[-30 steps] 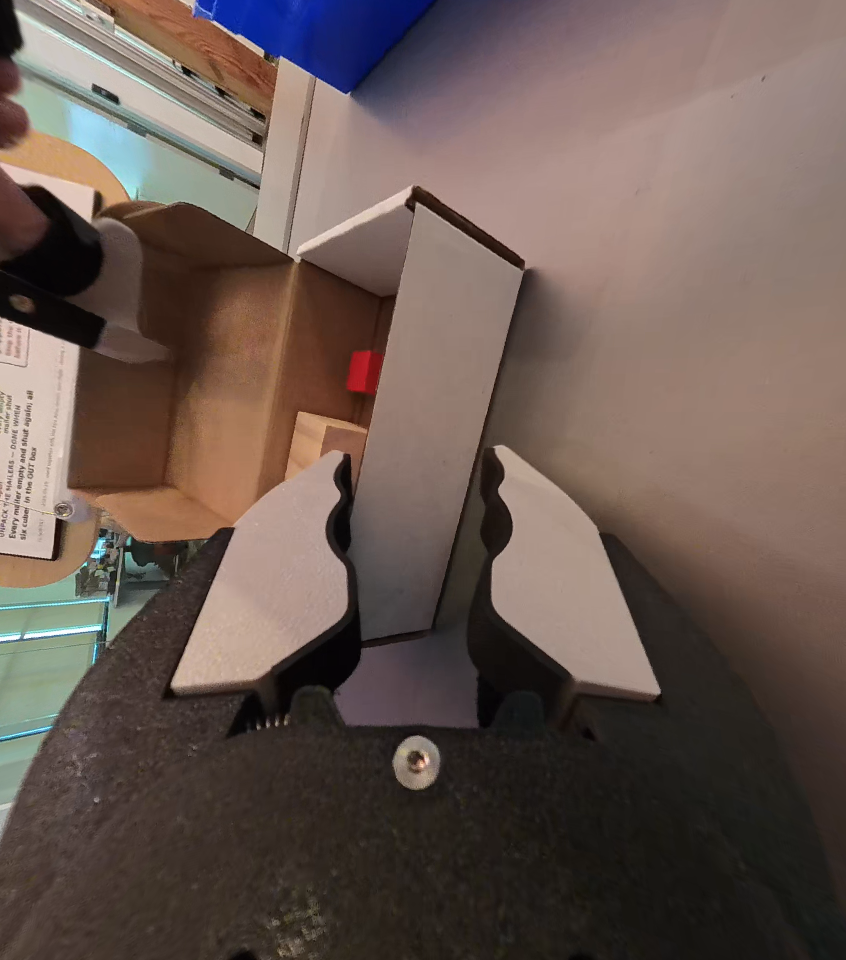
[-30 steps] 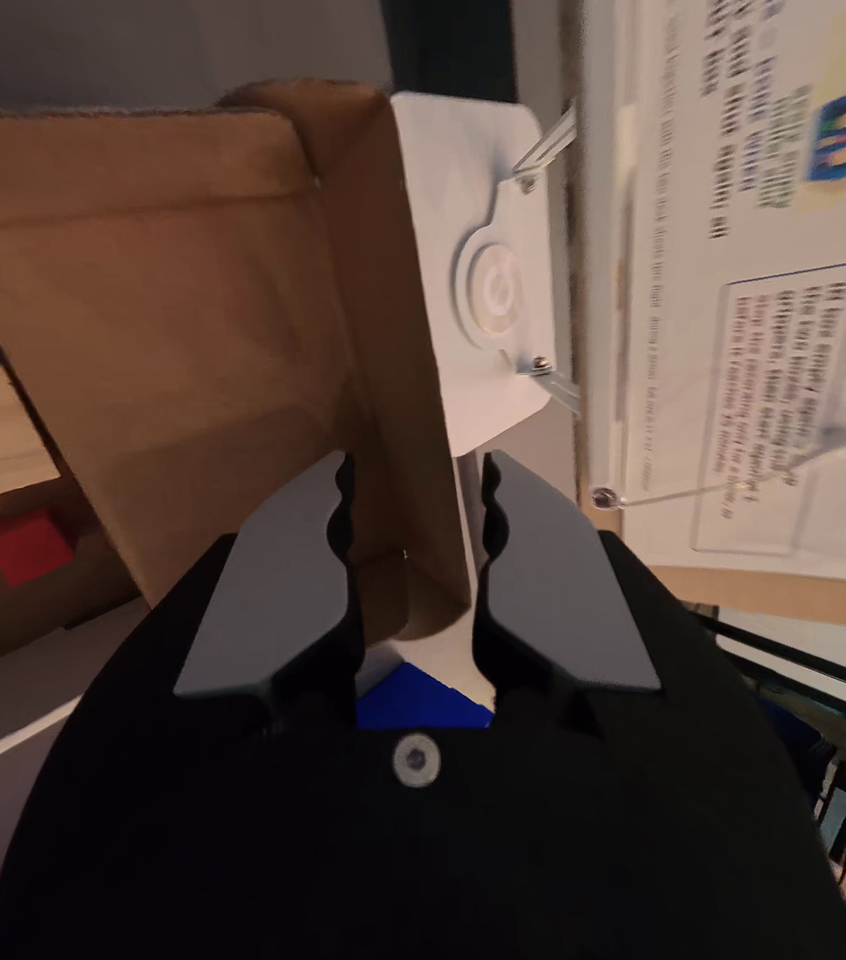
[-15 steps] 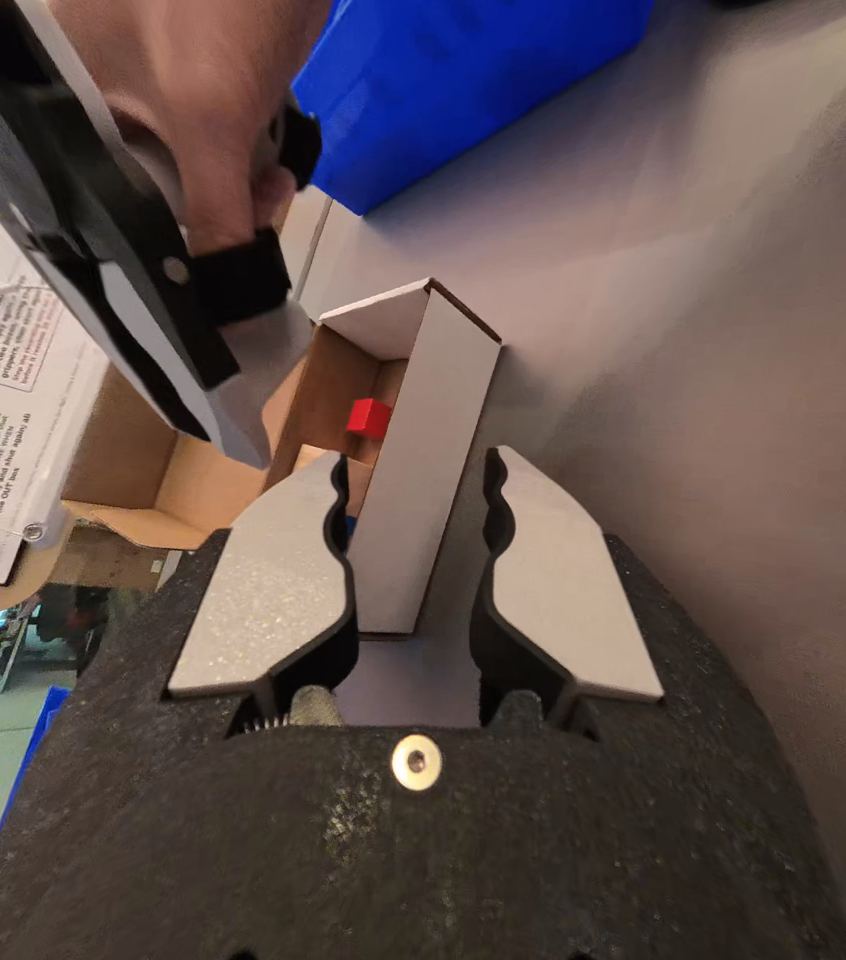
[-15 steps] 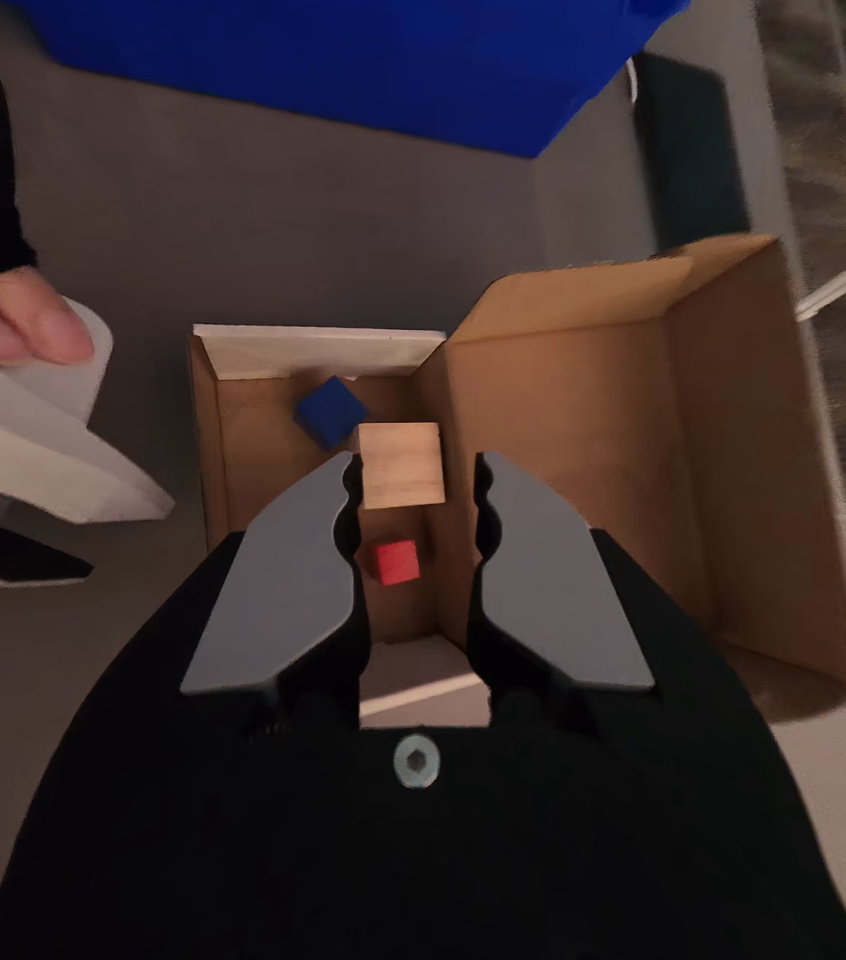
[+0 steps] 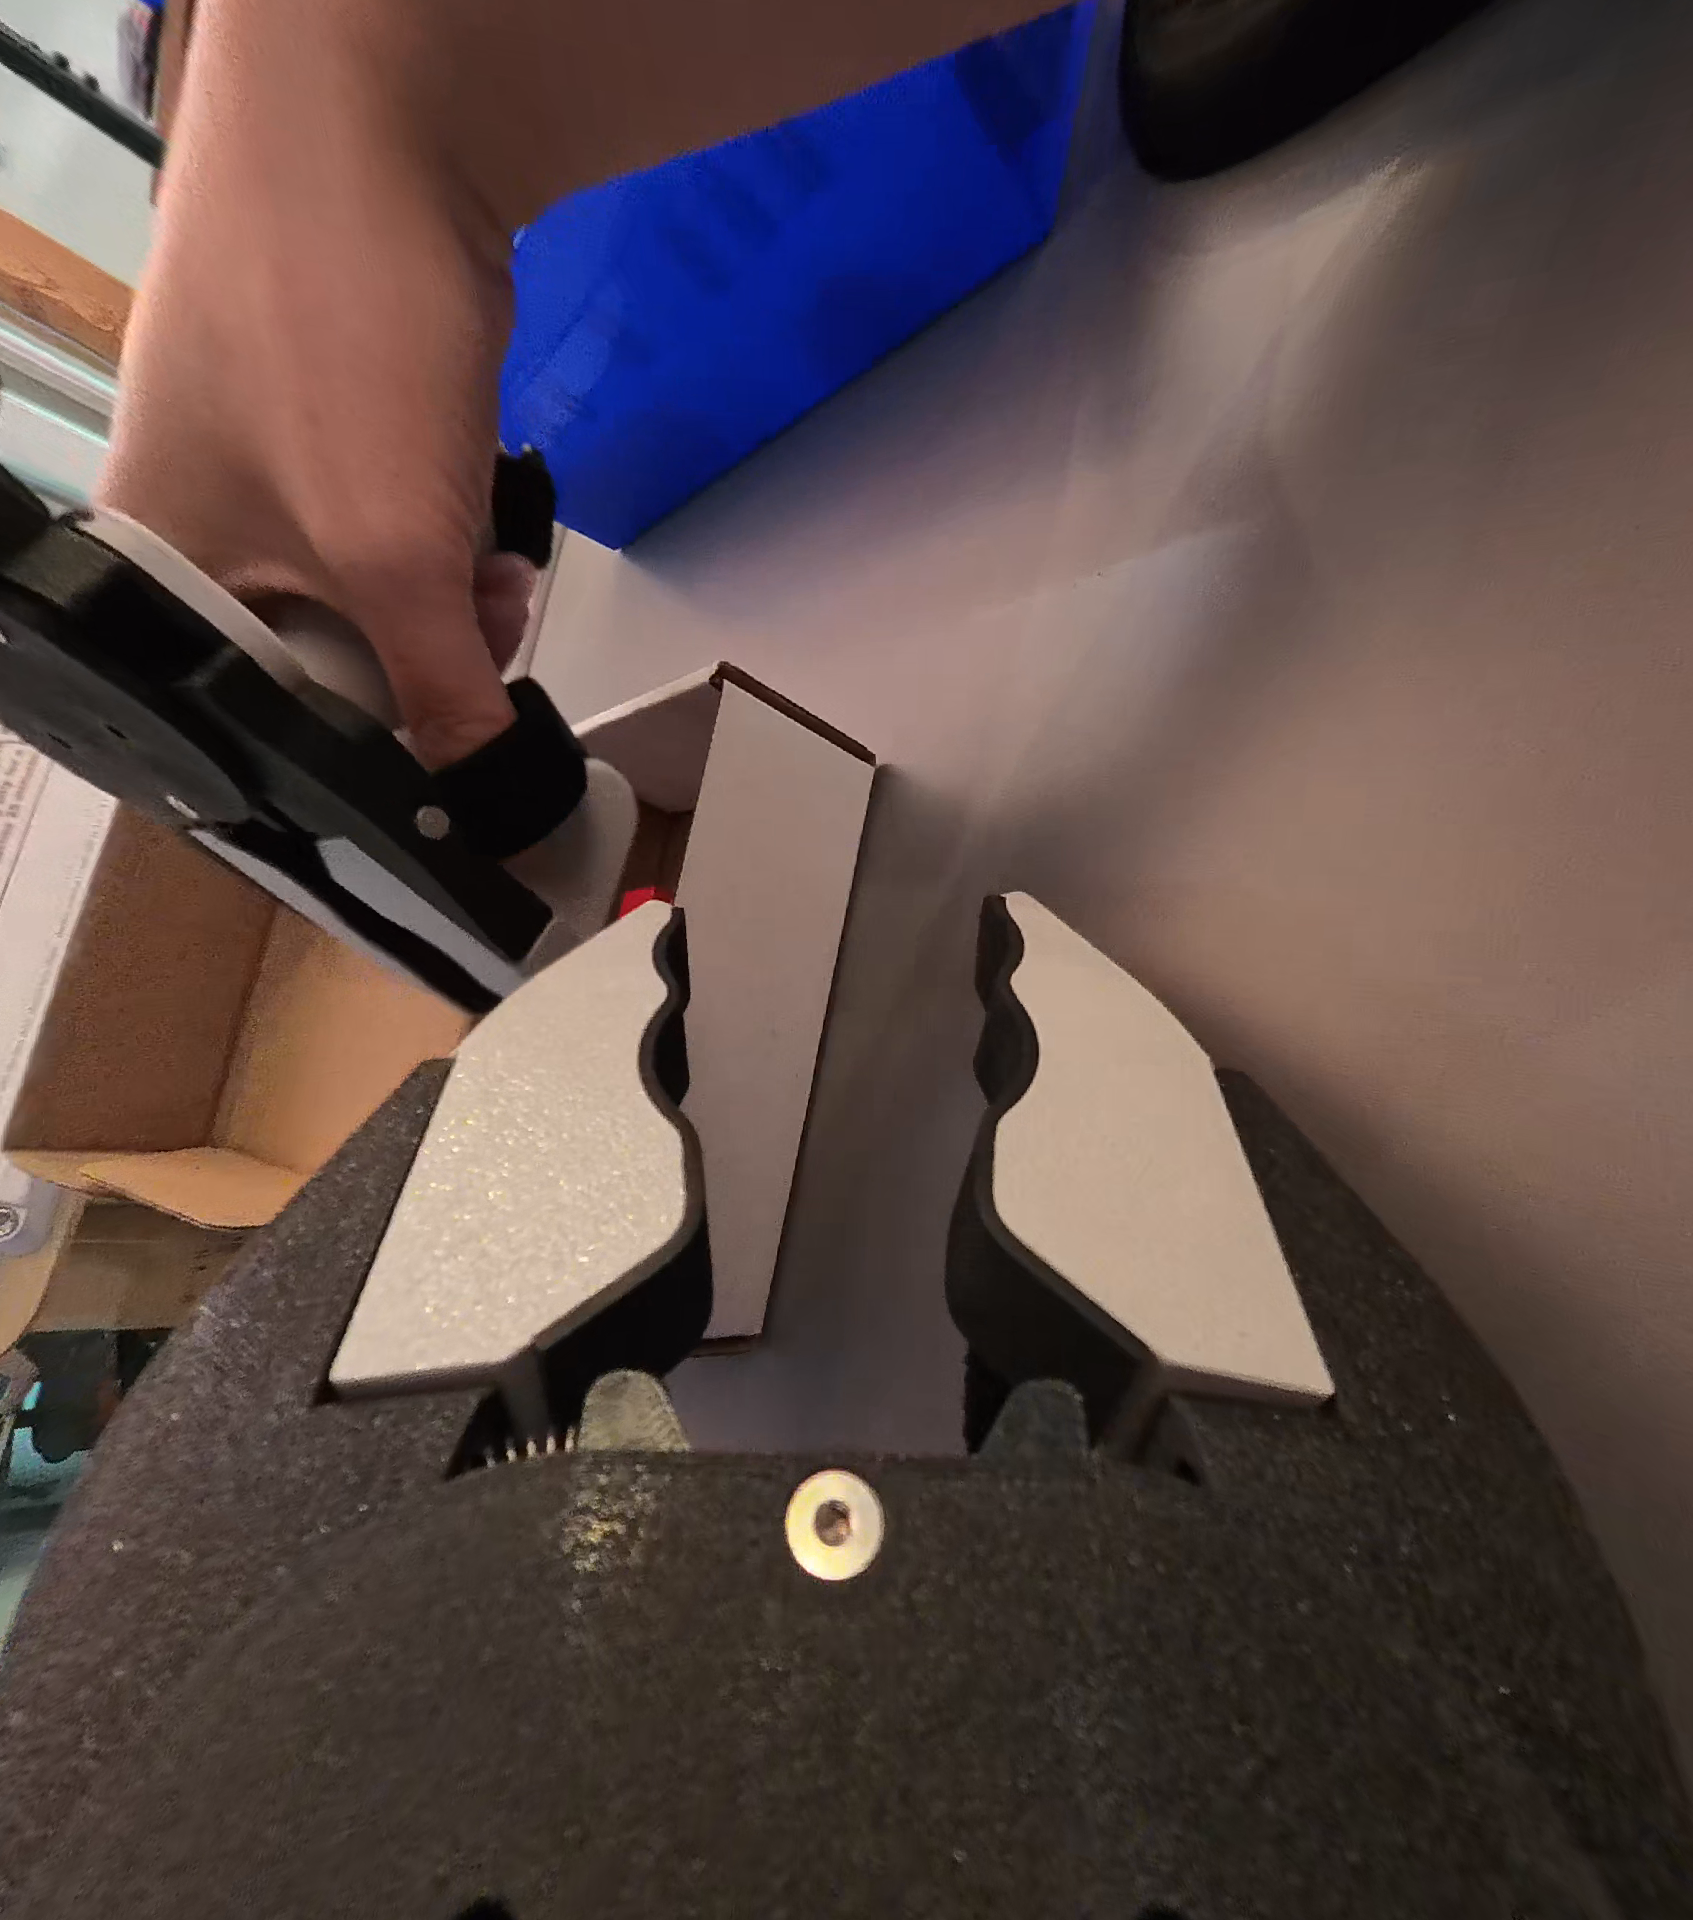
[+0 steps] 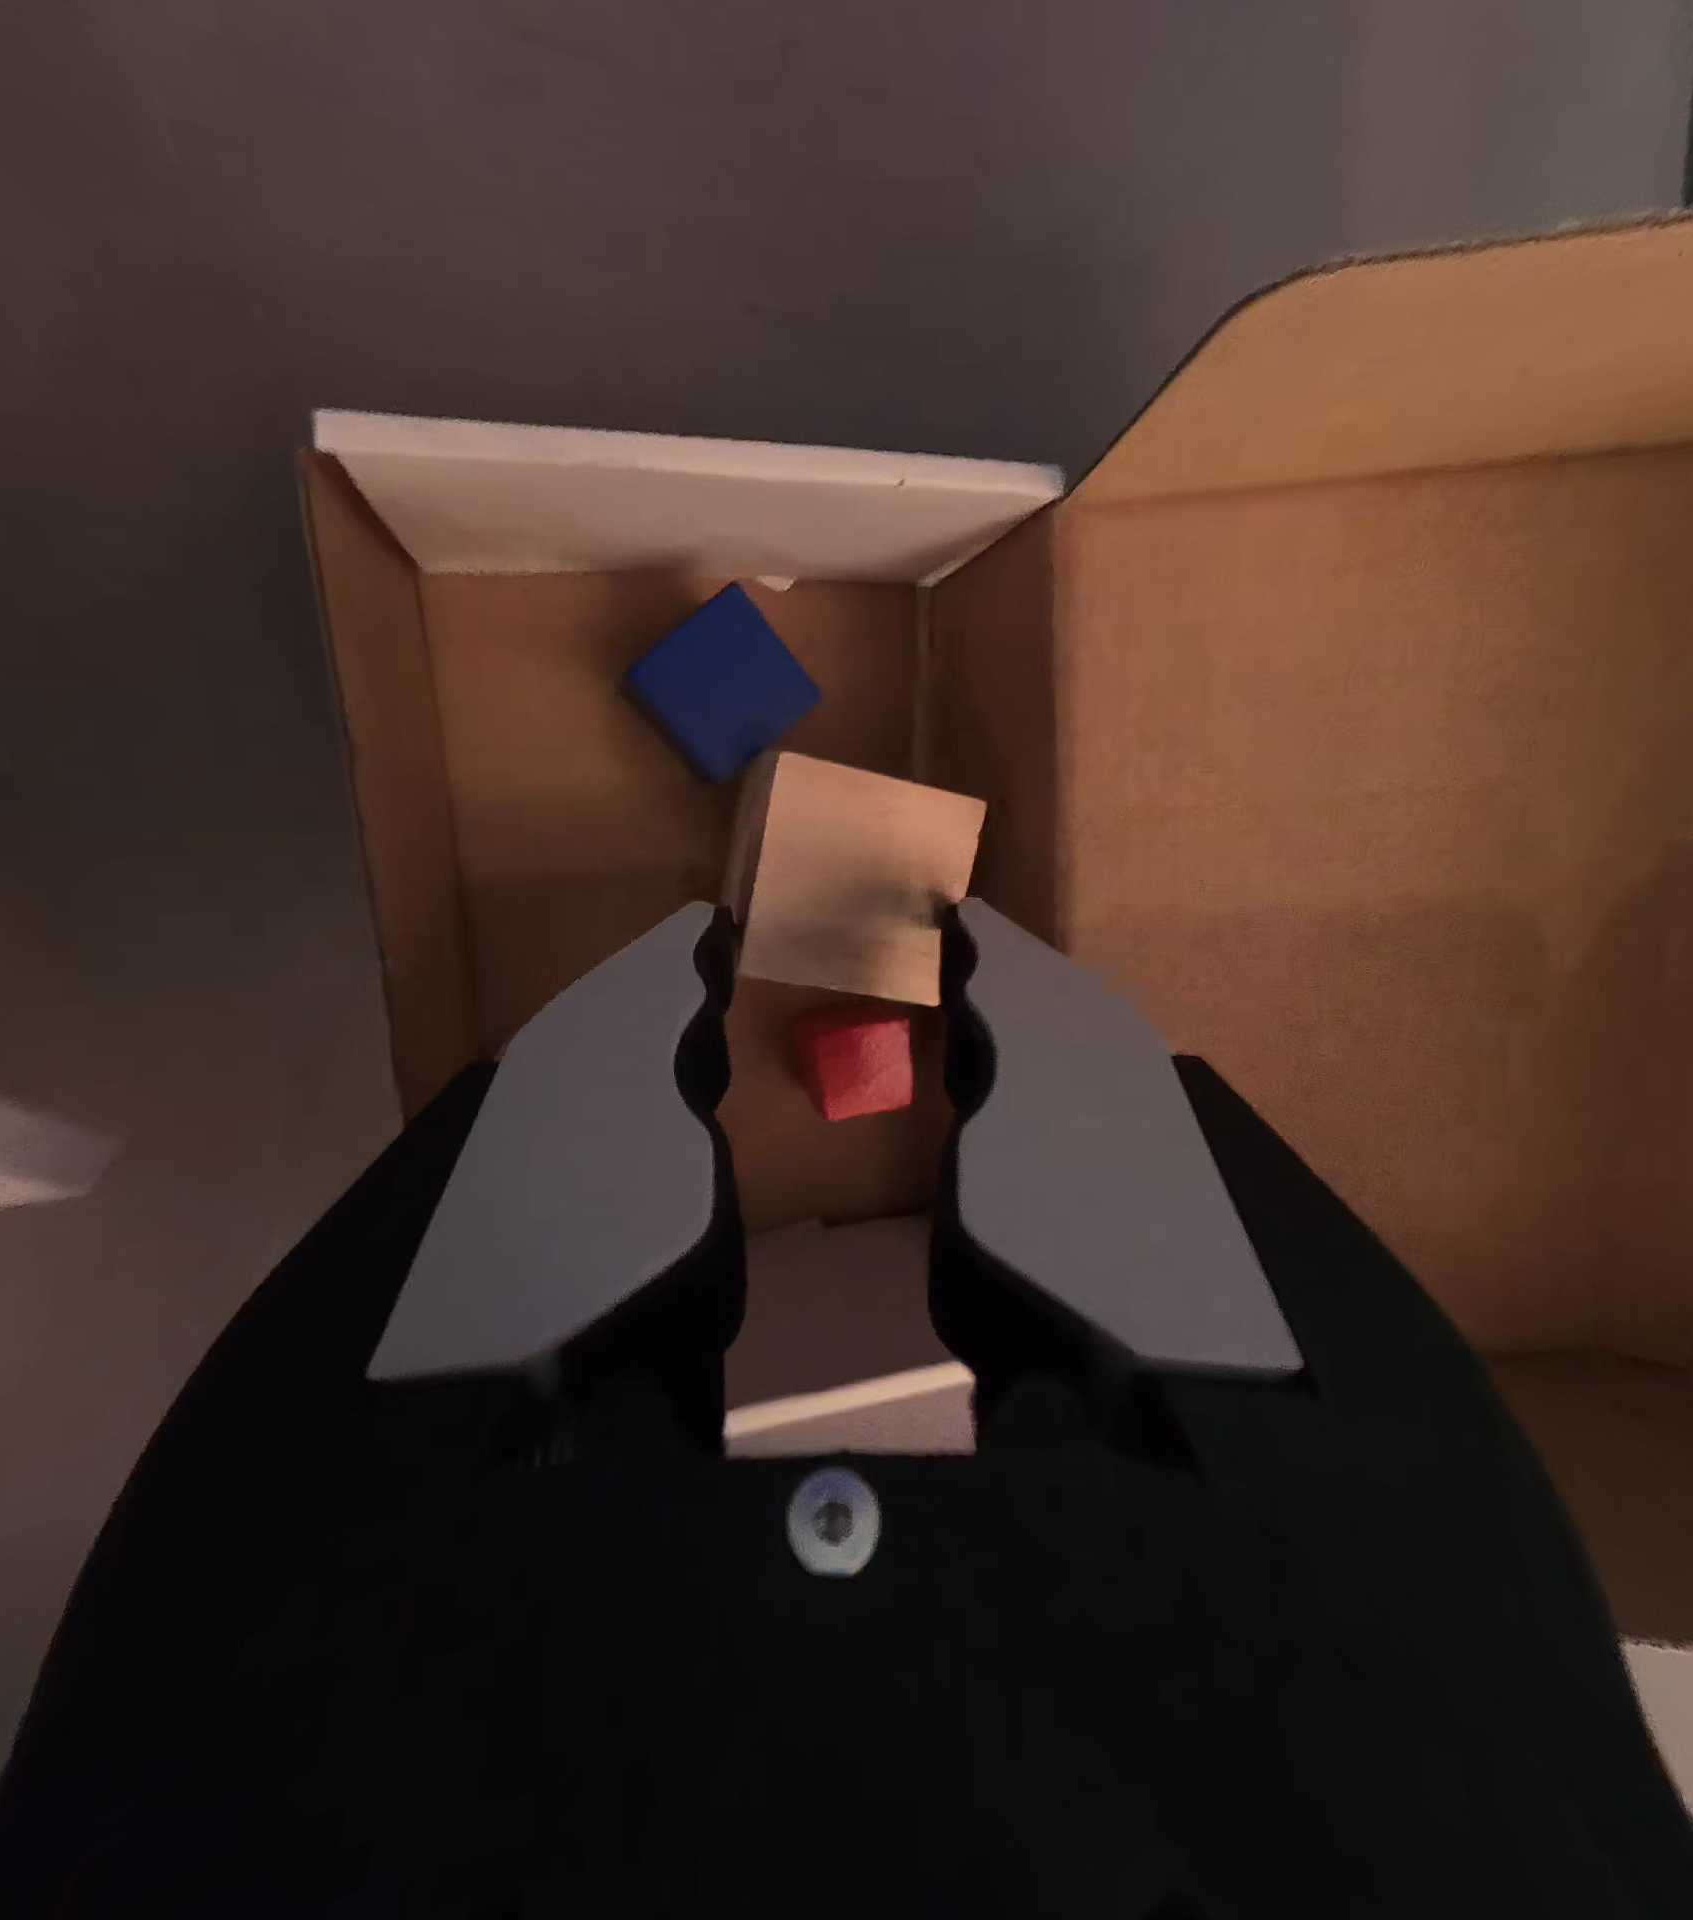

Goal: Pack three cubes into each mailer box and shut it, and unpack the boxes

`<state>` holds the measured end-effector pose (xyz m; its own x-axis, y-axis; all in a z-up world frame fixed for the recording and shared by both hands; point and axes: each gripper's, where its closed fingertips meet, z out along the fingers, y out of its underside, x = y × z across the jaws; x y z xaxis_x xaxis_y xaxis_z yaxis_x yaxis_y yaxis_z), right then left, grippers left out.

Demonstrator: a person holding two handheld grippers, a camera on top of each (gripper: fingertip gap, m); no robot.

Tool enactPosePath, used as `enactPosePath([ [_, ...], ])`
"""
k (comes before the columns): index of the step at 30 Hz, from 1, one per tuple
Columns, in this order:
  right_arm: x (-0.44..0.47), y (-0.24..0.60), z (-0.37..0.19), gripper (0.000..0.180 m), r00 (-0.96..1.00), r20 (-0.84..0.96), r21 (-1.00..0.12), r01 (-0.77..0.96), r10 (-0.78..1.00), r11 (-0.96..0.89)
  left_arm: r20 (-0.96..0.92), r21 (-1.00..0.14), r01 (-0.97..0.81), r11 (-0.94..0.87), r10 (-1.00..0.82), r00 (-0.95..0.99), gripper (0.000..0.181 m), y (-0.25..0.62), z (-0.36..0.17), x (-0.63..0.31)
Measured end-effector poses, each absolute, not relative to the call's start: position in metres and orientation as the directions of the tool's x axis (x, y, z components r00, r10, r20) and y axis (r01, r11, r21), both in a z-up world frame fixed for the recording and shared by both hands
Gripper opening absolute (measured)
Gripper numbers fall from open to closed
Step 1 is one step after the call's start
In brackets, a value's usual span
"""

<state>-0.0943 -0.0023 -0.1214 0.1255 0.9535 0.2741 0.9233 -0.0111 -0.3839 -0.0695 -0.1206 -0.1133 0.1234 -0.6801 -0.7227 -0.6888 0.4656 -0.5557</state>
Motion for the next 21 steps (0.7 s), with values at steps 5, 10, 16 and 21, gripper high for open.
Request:
enactPosePath([
  [5, -0.094, -0.002, -0.118, 0.049, 0.180, 0.267, -0.395, 0.916, 0.947, -0.062, -0.728, -0.555, -0.683, 0.475, -0.674, 0.123, 0.053, -0.123, -0.111, -0.068],
  [10, -0.099, -0.004, -0.129, 0.058, 0.256, 0.155, -0.406, 0.897, 0.954, -0.175, -0.735, -0.548, -0.685, 0.480, -0.667, 0.120, 0.053, -0.124, -0.110, -0.068],
  [16, -0.098, -0.002, -0.138, 0.046, 0.268, 0.150, -0.376, 0.906, 0.952, -0.196, -0.734, -0.549, -0.688, 0.475, -0.667, 0.125, 0.053, -0.121, -0.111, -0.069],
  [21, -0.098, -0.007, -0.109, 0.046, 0.277, 0.135, -0.441, 0.877, 0.951, -0.193, -0.744, -0.544, -0.682, 0.488, -0.657, 0.123, 0.052, -0.123, -0.109, -0.069],
])
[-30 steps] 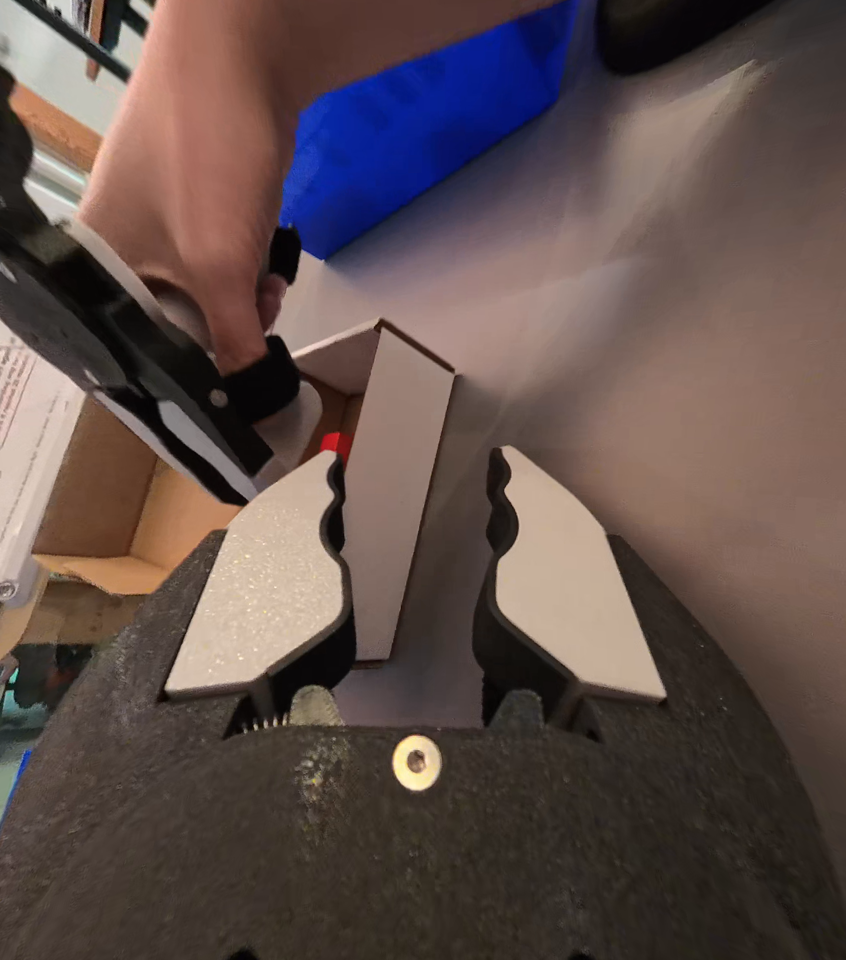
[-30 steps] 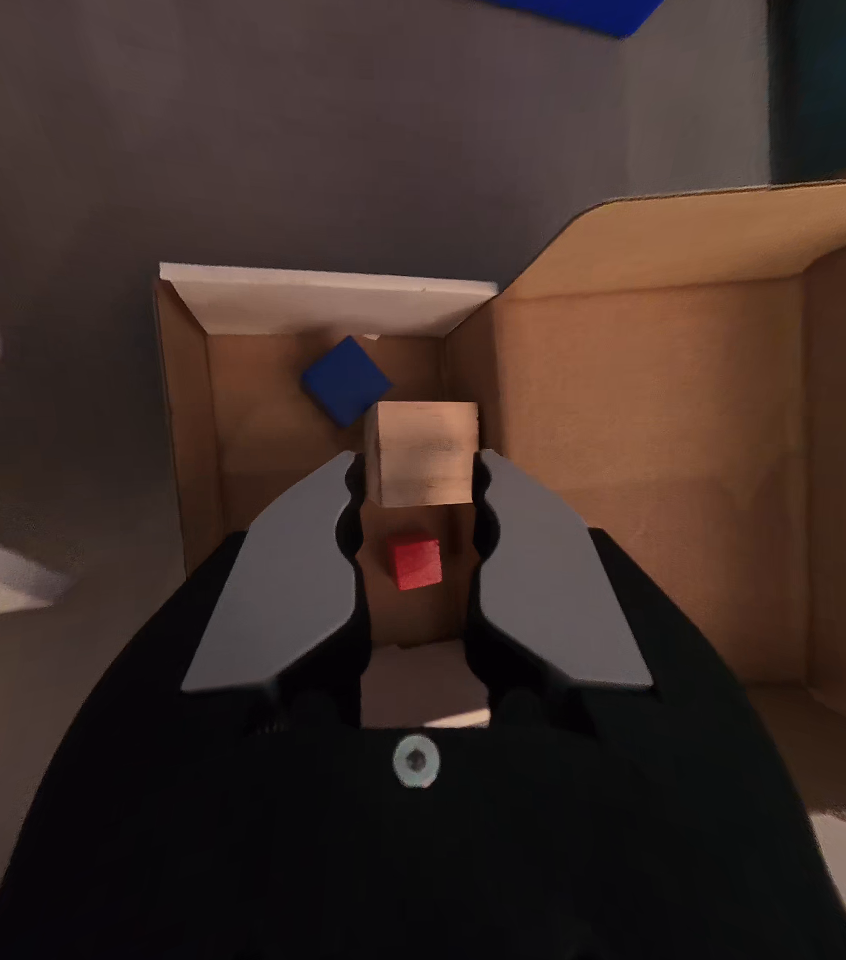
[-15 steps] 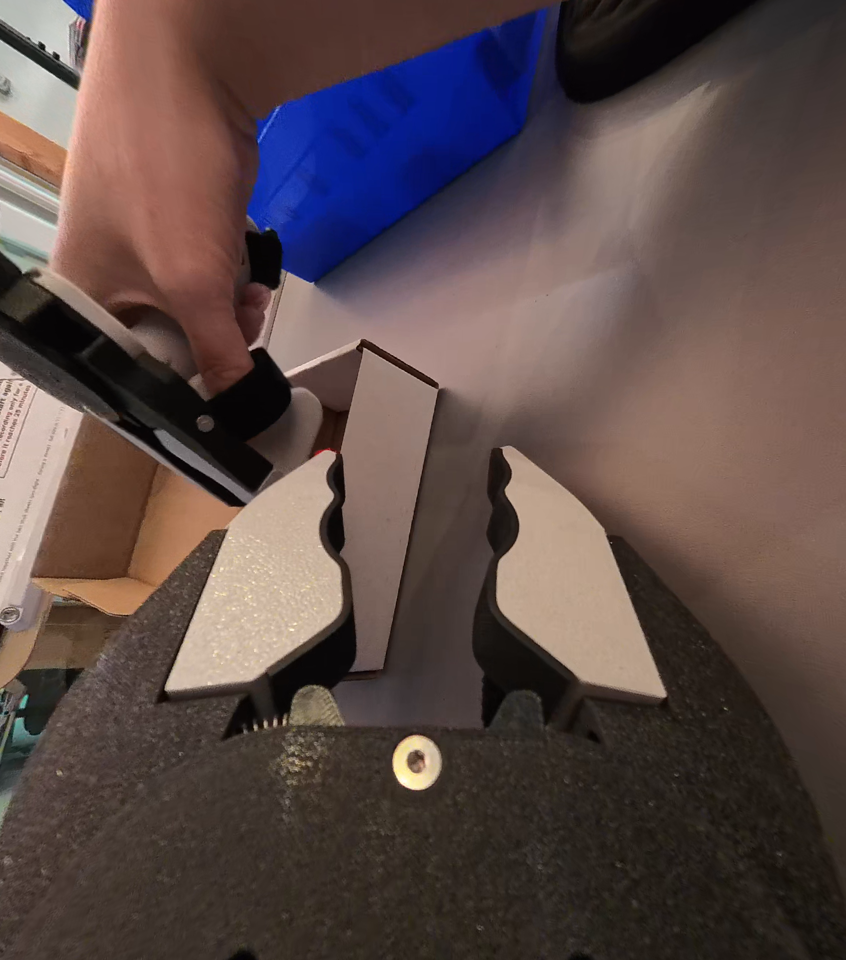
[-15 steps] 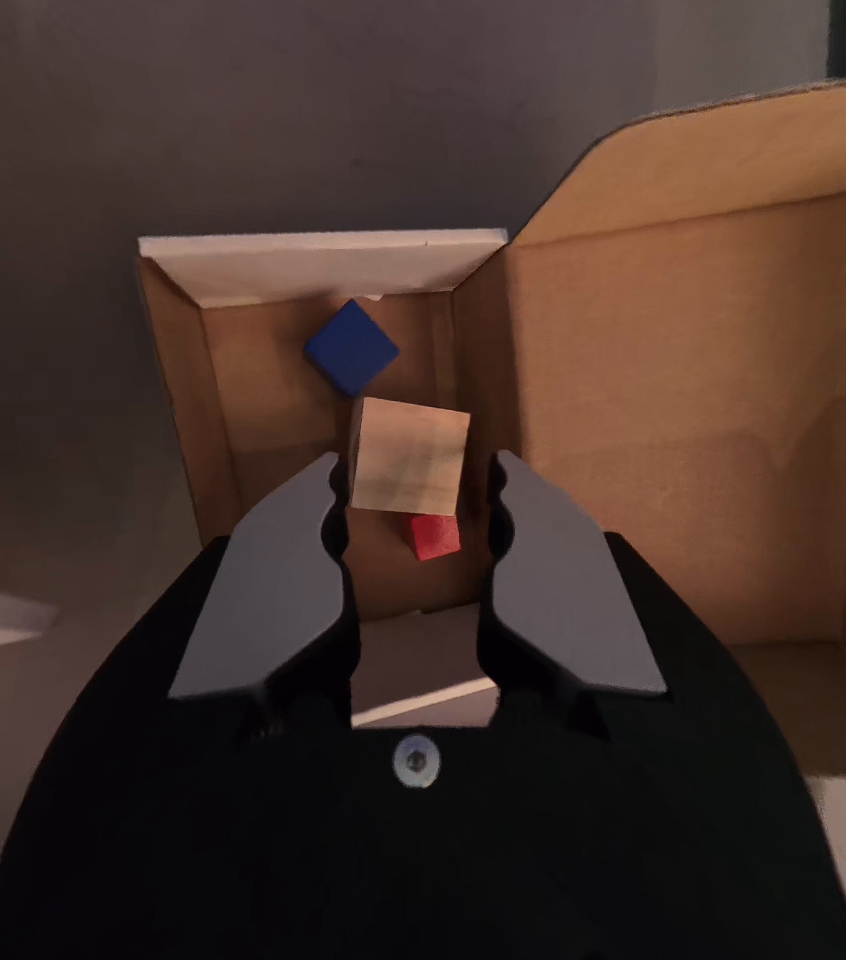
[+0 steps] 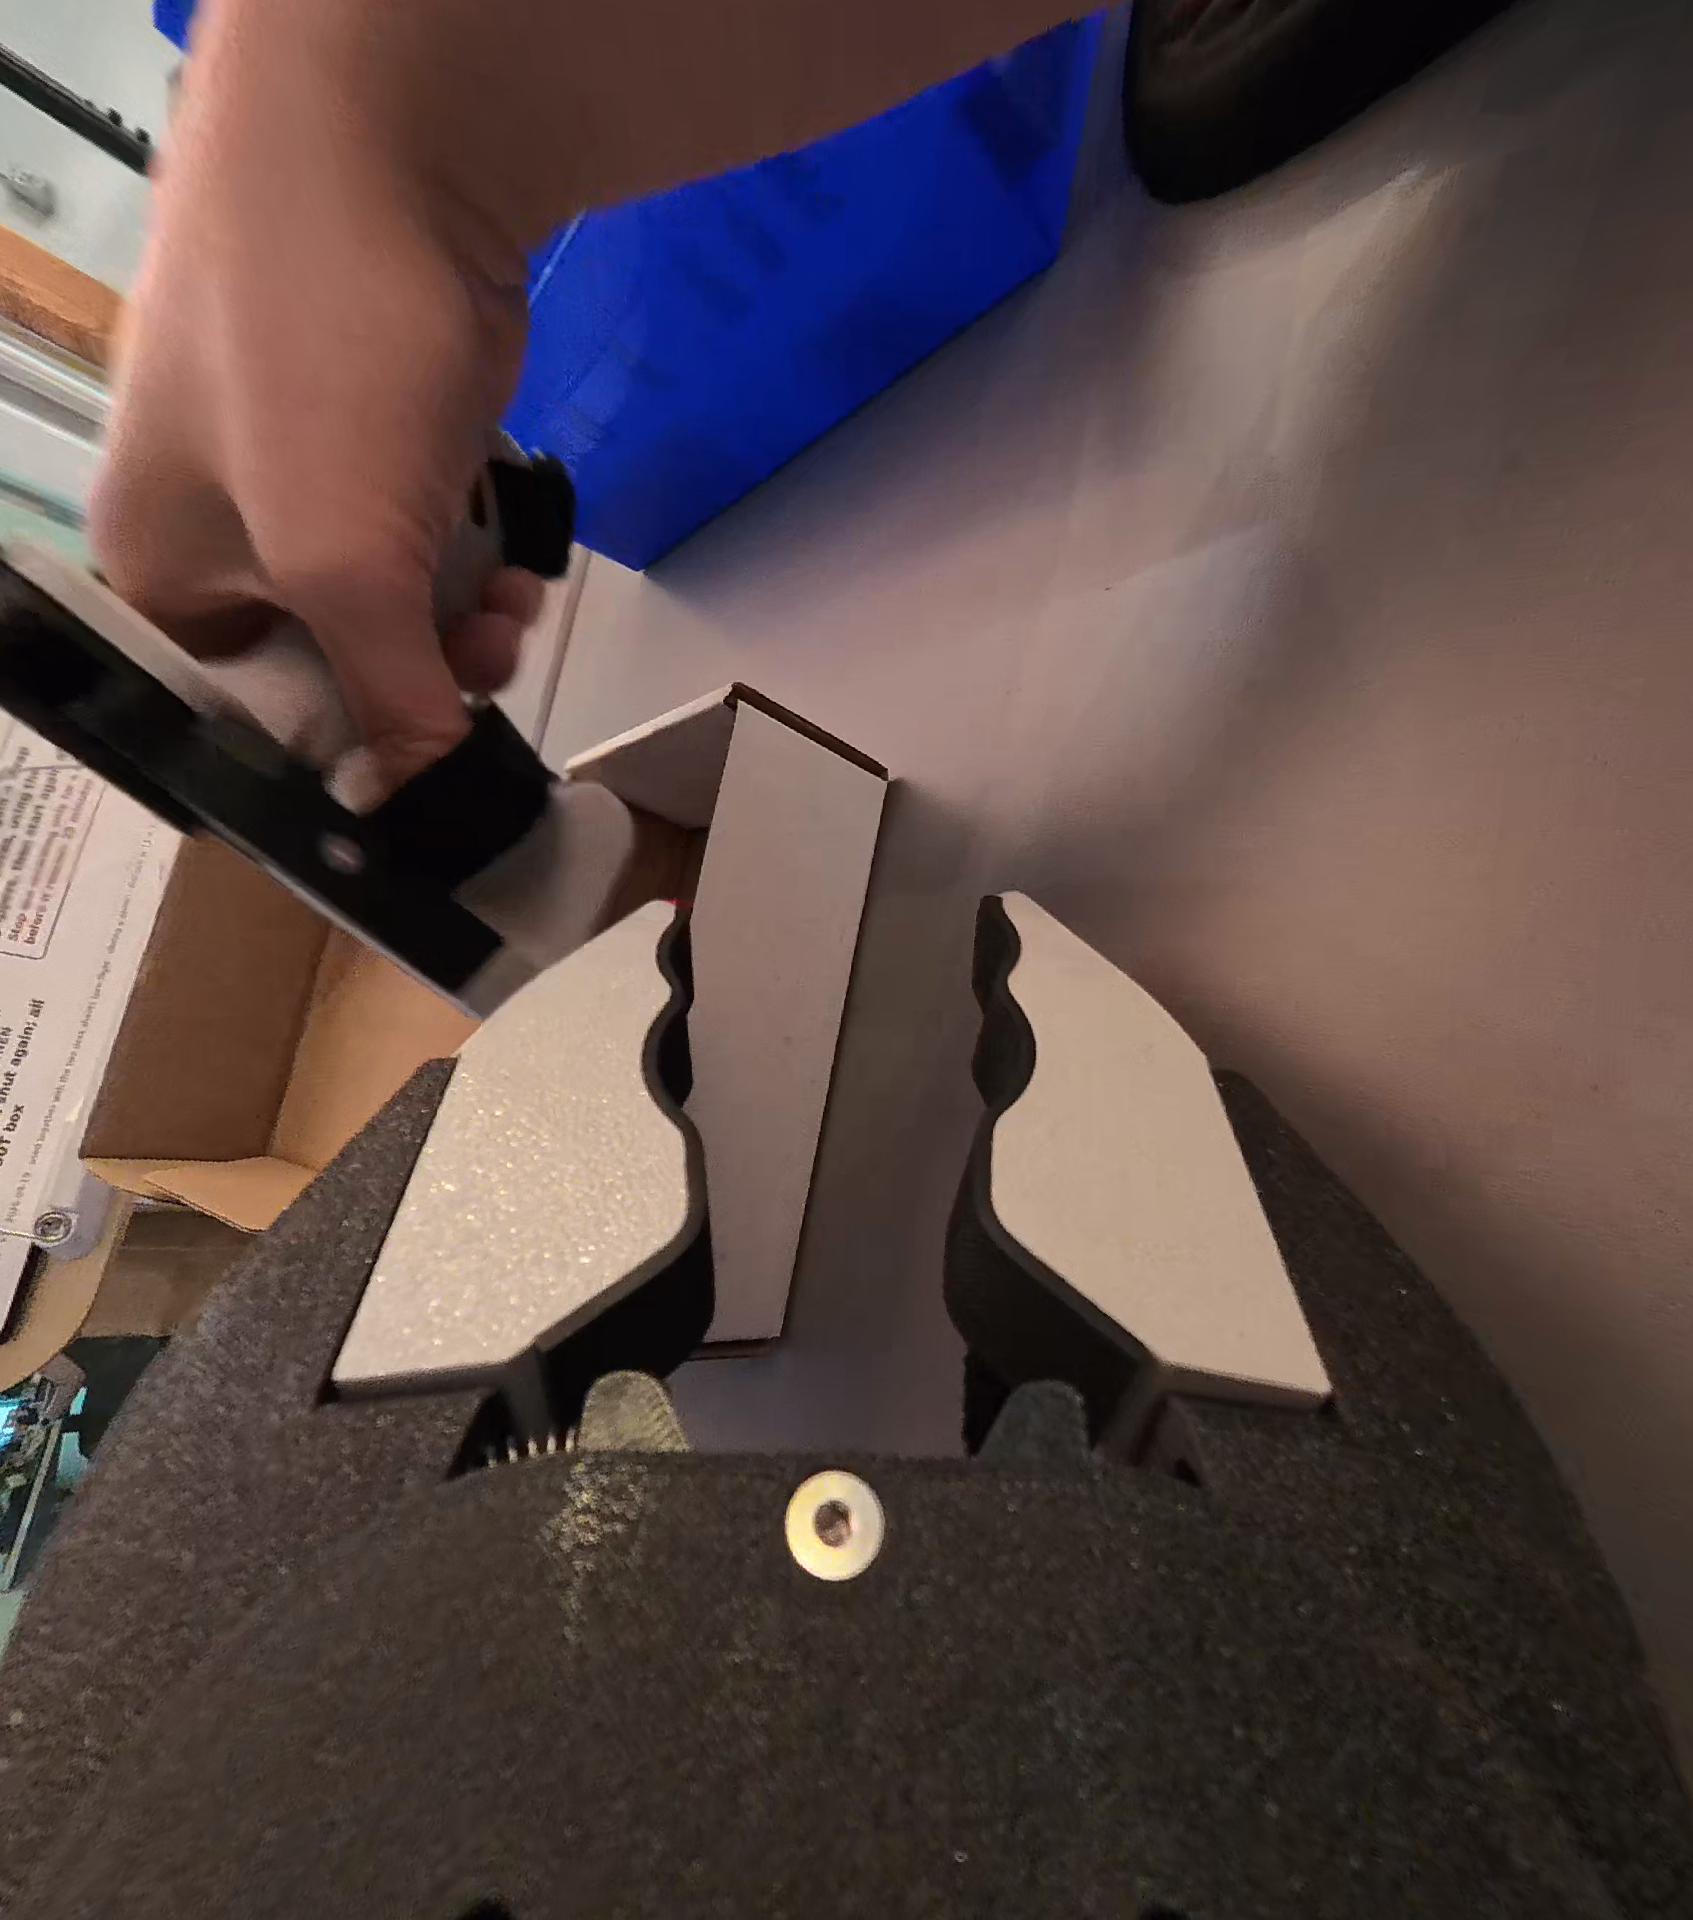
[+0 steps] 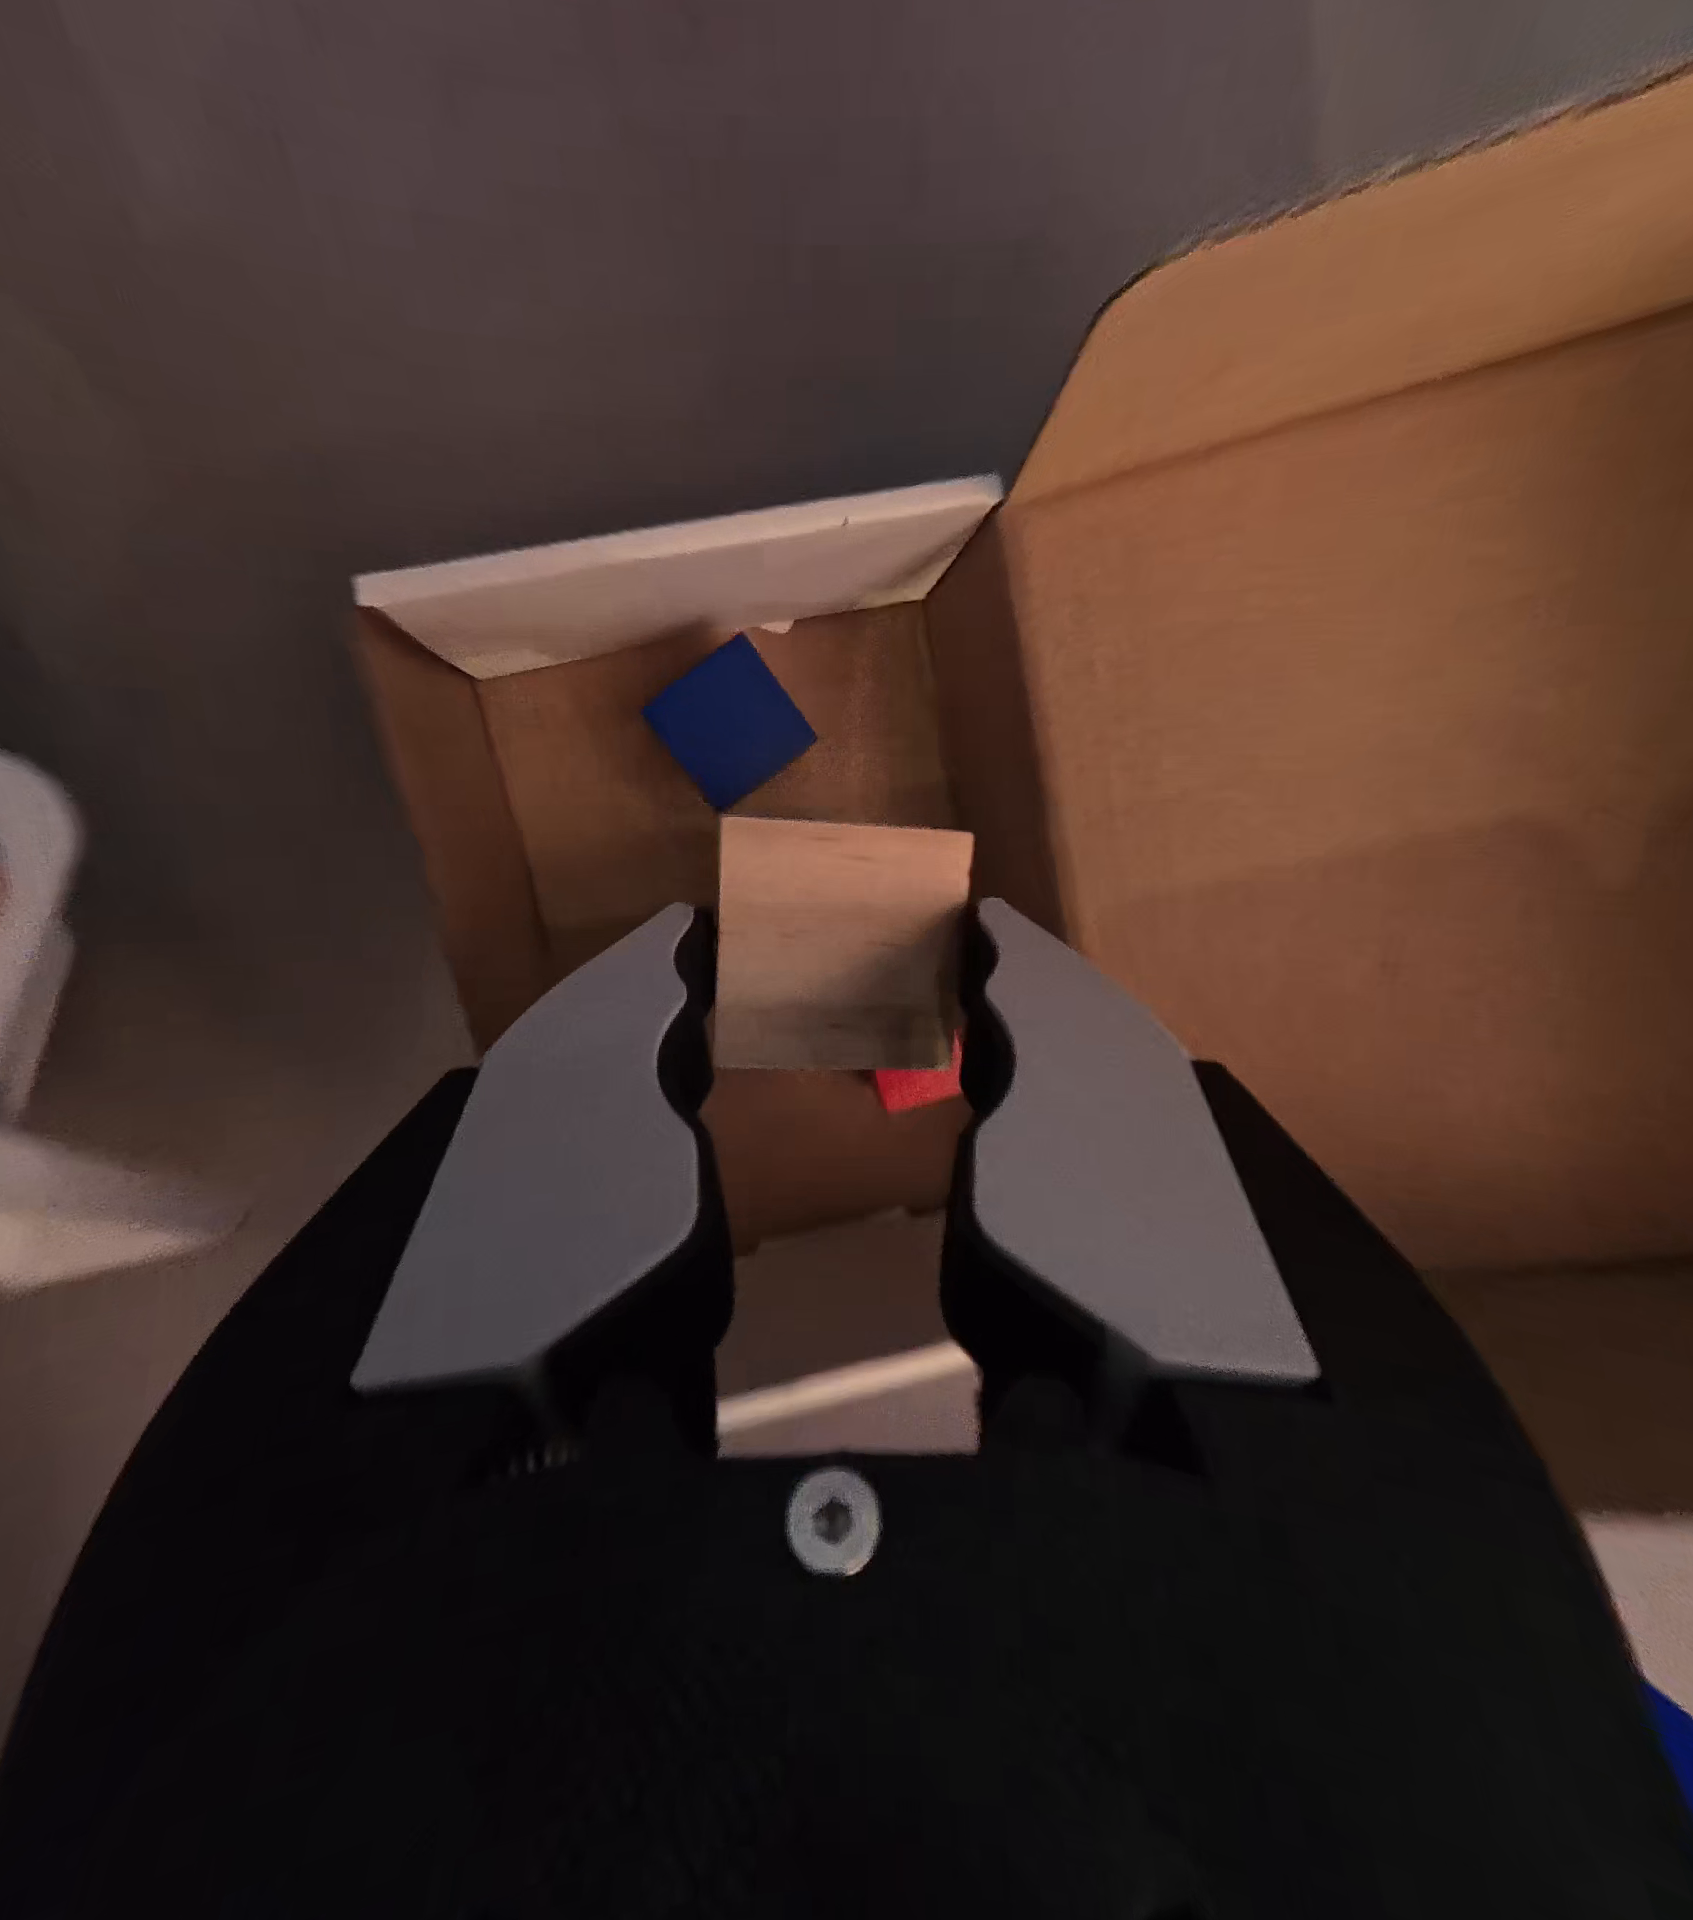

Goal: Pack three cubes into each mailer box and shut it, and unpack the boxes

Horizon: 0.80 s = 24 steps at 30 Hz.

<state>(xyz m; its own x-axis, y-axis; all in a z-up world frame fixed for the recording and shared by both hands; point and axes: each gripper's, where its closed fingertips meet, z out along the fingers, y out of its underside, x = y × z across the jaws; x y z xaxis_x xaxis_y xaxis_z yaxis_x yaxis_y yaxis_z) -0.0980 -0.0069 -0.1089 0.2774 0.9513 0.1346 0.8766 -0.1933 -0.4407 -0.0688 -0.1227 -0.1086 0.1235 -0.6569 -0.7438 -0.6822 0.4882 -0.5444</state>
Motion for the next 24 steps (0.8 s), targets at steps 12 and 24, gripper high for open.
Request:
enactPosePath([
  [12, 0.151, -0.061, 0.013, 0.046, 0.626, 0.202, -0.550, 0.709, 0.753, -0.442, -0.727, -0.538, -0.695, 0.477, -0.680, 0.096, 0.052, -0.123, -0.119, -0.068],
  [24, 0.199, -0.011, -0.089, 0.047, 0.872, -0.106, -0.302, 0.429, 0.477, -0.851, -0.721, -0.547, -0.706, 0.450, -0.682, 0.124, 0.051, -0.115, -0.118, -0.072],
])
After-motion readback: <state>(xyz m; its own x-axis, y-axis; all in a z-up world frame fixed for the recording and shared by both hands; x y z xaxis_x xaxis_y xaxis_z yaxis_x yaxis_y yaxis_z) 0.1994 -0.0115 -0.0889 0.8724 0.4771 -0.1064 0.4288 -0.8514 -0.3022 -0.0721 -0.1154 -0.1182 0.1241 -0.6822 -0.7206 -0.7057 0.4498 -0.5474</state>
